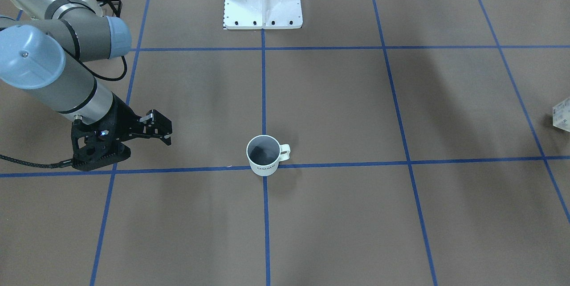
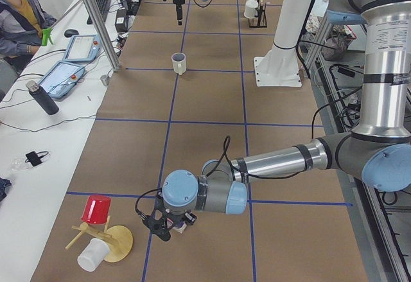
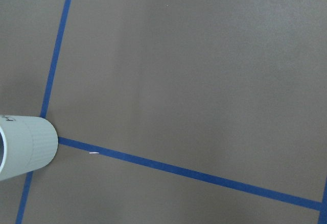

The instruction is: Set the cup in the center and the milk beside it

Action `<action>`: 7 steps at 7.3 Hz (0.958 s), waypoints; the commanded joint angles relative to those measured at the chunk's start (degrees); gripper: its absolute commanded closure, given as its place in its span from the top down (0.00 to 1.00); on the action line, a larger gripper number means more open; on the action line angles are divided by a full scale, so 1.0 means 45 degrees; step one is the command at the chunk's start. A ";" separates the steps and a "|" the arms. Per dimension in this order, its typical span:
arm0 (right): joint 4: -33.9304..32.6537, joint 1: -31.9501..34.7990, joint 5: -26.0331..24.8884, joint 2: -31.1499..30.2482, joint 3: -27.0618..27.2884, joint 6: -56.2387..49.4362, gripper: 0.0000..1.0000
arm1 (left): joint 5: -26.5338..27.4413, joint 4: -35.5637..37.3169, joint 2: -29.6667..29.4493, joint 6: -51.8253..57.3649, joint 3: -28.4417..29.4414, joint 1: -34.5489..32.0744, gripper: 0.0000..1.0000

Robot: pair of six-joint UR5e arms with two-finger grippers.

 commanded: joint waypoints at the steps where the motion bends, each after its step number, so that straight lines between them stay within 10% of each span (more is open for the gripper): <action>1: -0.0008 0.0449 0.0153 -0.1390 0.1096 -0.0155 1.00 | -0.0249 0.0356 -0.1320 -0.2349 -0.1074 0.1245 0.45; 7: 0.0051 0.2888 0.0133 -0.4831 0.1922 -0.0274 1.00 | 0.2893 0.7232 -0.9913 -1.0298 -0.2156 0.7826 0.45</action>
